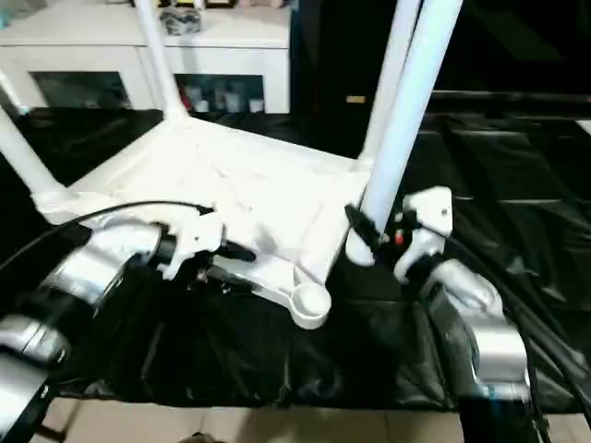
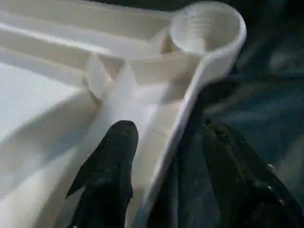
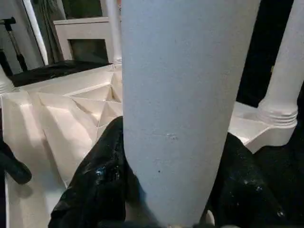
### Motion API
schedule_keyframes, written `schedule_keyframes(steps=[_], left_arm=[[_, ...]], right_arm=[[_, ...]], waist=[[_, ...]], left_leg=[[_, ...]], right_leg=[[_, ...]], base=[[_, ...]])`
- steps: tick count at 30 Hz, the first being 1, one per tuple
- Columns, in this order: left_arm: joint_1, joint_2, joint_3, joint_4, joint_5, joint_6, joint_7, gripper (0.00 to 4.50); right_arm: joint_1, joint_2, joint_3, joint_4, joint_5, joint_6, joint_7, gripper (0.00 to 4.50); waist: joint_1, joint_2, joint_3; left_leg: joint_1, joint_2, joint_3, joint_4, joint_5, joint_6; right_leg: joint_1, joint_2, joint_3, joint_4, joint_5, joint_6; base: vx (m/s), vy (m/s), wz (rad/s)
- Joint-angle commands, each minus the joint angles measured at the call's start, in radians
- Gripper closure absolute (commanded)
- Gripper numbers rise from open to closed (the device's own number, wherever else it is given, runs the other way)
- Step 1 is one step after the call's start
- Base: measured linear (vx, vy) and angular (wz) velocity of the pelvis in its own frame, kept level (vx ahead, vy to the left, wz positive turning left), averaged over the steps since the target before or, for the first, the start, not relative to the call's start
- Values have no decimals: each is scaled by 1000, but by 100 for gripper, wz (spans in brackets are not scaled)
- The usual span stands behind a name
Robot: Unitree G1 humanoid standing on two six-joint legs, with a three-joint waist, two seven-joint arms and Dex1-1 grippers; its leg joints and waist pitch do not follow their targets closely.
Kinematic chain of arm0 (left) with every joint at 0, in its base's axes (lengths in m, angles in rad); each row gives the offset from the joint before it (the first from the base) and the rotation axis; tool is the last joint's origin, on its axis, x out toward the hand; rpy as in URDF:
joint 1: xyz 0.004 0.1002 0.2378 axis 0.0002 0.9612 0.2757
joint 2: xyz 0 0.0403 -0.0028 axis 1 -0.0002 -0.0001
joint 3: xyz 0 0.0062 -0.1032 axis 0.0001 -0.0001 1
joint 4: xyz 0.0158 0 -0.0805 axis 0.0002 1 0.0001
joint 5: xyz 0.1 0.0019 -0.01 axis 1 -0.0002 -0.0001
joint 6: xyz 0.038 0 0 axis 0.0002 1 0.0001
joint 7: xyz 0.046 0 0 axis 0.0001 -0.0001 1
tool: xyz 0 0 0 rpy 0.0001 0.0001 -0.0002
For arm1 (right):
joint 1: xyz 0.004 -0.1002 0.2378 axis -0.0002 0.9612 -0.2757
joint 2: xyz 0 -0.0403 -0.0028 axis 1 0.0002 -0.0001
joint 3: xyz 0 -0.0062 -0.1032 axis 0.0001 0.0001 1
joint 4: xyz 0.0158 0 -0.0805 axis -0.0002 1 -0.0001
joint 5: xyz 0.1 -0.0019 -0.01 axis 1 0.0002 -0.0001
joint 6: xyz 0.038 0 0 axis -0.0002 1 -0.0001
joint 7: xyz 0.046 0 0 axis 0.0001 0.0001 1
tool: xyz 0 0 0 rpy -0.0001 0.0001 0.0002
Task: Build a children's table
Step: Move to table, then move table base
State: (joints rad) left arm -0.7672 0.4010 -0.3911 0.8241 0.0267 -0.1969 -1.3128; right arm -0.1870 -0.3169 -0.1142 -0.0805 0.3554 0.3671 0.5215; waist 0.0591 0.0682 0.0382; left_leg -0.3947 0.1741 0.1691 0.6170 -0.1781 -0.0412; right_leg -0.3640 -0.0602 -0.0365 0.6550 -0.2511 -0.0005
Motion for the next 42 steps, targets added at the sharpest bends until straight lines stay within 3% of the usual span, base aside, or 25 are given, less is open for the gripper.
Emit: schedule_keyframes(steps=[1, 3, 4, 5, 6, 7, 8, 9, 10, 12, 13, 15, 16, 18, 21, 25, 26, 31, 33, 35, 36, 37, 40, 42], left_arm=[[-35, -8, -10, 49, 22, -35, -30, 235], [-49, -19, -16, 71, 27, -46, -40, 266], [-59, -29, -20, 88, 32, -53, -46, 273], [-60, -31, -20, 91, 33, -55, -47, 276], [-69, -40, -23, 110, 36, -62, -51, 281], [-79, -50, -29, 130, 42, -75, -52, 281], [-86, -56, -34, 143, 47, -83, -50, 294], [-102, -69, -38, 178, 63, -103, -45, 310], [-107, -73, -40, 189, 69, -111, -44, 318], [-117, -81, -40, 213, 75, -119, -41, 328], [-126, -86, -42, 231, 83, -125, -37, 341], [-136, -92, -43, 254, 92, -134, -30, 364], [-142, -95, -44, 266, 97, -137, -26, 364], [-148, -100, -43, 281, 102, -141, -22, 398], [-162, -108, -46, 316, 121, -154, -15, 416], [-172, -106, -68, 351, 163, -159, 23, 444], [-177, -107, -67, 363, 171, -146, 31, 448], [-176, -102, -58, 373, 169, -89, 27, 450], [-172, -102, -43, 376, 159, 4, 25, 450], [-166, -110, -22, 364, 140, 57, 25, 450], [-160, -118, -3, 348, 121, 92, 37, 450], [-155, -127, 14, 333, 106, 137, 59, 450], [-142, -138, 32, 299, 94, 178, 92, 450], [-112, -142, 41, 227, 98, 231, 152, 450]], right_arm=[[3, -6, -14, -39, 16, 10, -3, 263], [9, -7, -16, -44, 19, 9, -4, 263], [12, -6, -17, -47, 16, 7, -10, 263], [13, -6, -17, -47, 16, 7, -10, 263], [16, -6, -16, -51, 12, 2, -13, 263], [20, -4, -17, -56, 11, -1, -16, 263], [24, -3, -16, -61, 12, -1, -17, 263], [35, -3, -14, -74, 12, 2, -16, 263], [39, -1, -17, -79, 18, 8, -17, 263], [45, 0, -18, -86, 23, 9, -16, 263], [50, 4, -21, -92, 25, 8, -21, 263], [57, 8, -25, -99, 25, 3, -30, 263], [61, 12, -28, -102, 24, 0, -37, 263], [64, 15, -30, -105, 28, 2, -42, 263], [70, 14, -25, -118, 38, 17, -39, 263], [74, 13, -8, -128, 33, 6, -27, 263], [72, 15, -8, -129, 36, 7, -26, 263], [54, 16, -4, -112, 35, 4, -22, 263], [39, 17, 0, -98, 40, 2, -18, 263], [32, 17, 3, -91, 40, 1, -15, 263], [26, 17, 6, -85, 40, 1, -13, 263], [21, 18, 9, -81, 39, 2, -12, 263], [14, 18, 14, -74, 38, 1, -9, 263], [3, 20, 23, -66, 35, 1, -6, 263]], waist=[[2, 5, -66], [3, 1, -68], [4, 11, -68], [2, 7, -67], [2, 19, -68], [1, 10, -68], [2, 27, -69], [-1, 17, -67], [0, 31, -69], [-1, 22, -69], [-1, 33, -68], [-3, 25, -66], [-4, 36, -68], [-6, 35, -68], [-8, 41, -66], [-11, 41, -68], [-13, 35, -66], [-26, 33, -60], [-26, 23, -57], [-27, 24, -54], [-27, 16, -53], [-28, 17, -51], [-28, 16, -50], [-30, 2, -52]], left_leg=[[24, 45, -22, -65, -146, 40], [23, 48, -22, -65, -138, 51], [22, 48, -23, -64, -134, 53], [23, 47, -21, -65, -136, 58], [23, 47, -23, -63, -140, 56], [22, 48, -23, -64, -142, 56], [23, 48, -24, -63, -142, 54], [23, 48, -23, -65, -159, 55], [24, 48, -25, -64, -159, 54], [22, 47, -24, -63, -152, 65], [21, 46, -25, -62, -150, 66], [19, 45, -23, -63, -149, 73], [19, 45, -24, -61, -140, 79], [19, 45, -24, -62, -140, 81], [20, 46, -24, -63, -149, 84], [18, 48, -27, -66, -145, 89], [17, 47, -25, -67, -152, 90], [16, 45, -25, -71, -185, 80], [17, 44, -22, -71, -187, 78], [15, 44, -23, -73, -193, 77], [16, 44, -23, -74, -200, 72], [16, 42, -23, -75, -207, 66], [15, 45, -25, -78, -211, 64], [12, 47, -25, -80, -199, 69]], right_leg=[[40, -83, 39, -82, 78, -256], [43, -85, 39, -80, 86, -262], [42, -87, 39, -78, 90, -263], [39, -84, 38, -83, 85, -261], [41, -86, 38, -81, 82, -263], [43, -84, 38, -83, 85, -264], [42, -86, 38, -81, 86, -265], [43, -84, 38, -86, 78, -264], [44, -86, 37, -83, 80, -265], [44, -86, 37, -85, 88, -268], [45, -87, 37, -84, 84, -267], [46, -85, 37, -88, 68, -260], [45, -86, 36, -89, 64, -255], [44, -85, 35, -90, 50, -254], [42, -85, 35, -95, 14, -250], [42, -86, 34, -93, 28, -245], [42, -86, 34, -95, 16, -245], [39, -87, 34, -103, -88, -240], [36, -89, 35, -107, -139, -235], [34, -89, 35, -112, -174, -228], [33, -88, 35, -113, -200, -224], [32, -89, 34, -114, -230, -220], [30, -88, 34, -116, -241, -212], [32, -86, 35, -113, -189, -218]], base=[[0, 0, 0], [0, 0, 0], [0, 0, 0], [0, 0, 0], [0, 0, 0], [0, 0, 0], [0, 0, 0], [0, 0, 0], [0, 0, 0], [0, 0, 0], [0, 0, 0], [0, 0, 0], [0, 0, 0], [0, 0, 0], [0, 0, 0], [0, 0, 0], [0, 0, 0], [0, 0, 0], [0, 0, 0], [0, 0, 0], [0, 0, 0], [0, 0, 0], [0, 0, 0], [0, 0, 0]])
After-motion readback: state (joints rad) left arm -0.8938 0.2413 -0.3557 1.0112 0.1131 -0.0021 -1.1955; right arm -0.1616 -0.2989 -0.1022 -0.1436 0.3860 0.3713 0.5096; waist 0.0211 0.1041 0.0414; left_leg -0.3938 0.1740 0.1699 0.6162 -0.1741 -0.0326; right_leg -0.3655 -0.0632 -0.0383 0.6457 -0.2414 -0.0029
